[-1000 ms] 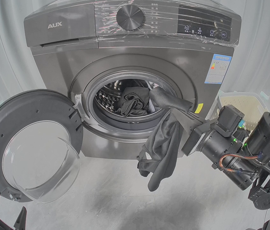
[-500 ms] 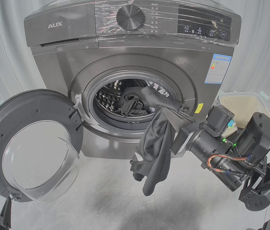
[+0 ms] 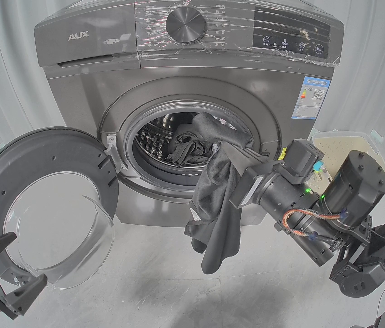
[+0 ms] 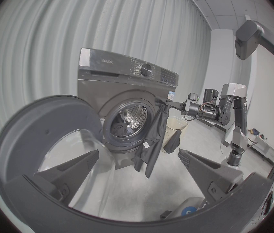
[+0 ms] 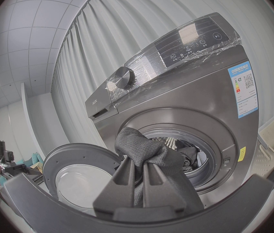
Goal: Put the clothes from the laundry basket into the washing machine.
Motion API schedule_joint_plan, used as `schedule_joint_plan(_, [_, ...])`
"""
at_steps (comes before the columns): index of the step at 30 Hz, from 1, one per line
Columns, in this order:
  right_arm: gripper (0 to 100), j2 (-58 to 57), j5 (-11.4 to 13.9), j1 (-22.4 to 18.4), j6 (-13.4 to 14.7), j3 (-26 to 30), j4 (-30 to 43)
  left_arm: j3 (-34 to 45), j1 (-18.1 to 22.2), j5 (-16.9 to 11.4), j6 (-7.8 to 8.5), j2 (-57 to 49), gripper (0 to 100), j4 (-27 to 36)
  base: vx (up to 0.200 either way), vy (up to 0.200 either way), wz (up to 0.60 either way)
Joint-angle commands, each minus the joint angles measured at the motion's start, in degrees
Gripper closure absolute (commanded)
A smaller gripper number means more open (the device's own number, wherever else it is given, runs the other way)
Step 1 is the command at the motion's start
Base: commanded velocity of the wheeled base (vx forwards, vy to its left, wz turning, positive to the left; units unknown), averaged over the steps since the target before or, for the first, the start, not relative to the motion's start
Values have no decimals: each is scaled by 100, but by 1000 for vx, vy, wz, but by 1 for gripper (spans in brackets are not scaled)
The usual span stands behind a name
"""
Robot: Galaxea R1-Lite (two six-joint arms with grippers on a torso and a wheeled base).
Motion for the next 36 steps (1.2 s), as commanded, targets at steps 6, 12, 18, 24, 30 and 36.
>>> schedule_joint_plan(6, [100, 41, 41, 27, 56, -302, 62, -61, -1665, 317, 22, 3436, 0, -2109, 0, 0, 0])
schedule_joint_plan(12, [100, 15, 50, 36, 56, -302, 62, -79, -1814, 326, 22, 4218, 0, -2557, 0, 0, 0])
schedule_joint_plan(18, [100, 15, 41, 36, 56, -302, 62, -70, -1823, 326, 22, 4702, 0, -2891, 0, 0, 0])
schedule_joint_plan(24, [100, 15, 41, 36, 56, -302, 44, -140, -1876, 326, 22, 5185, 0, -3216, 0, 0, 0])
schedule_joint_plan(30, [100, 15, 41, 36, 56, -310, 35, -184, -2034, 326, -22, 5809, 0, -3708, 0, 0, 0])
schedule_joint_plan(36, [100, 15, 41, 44, 56, -302, 18, -369, -1999, 335, -31, 6670, 0, -4280, 0, 0, 0])
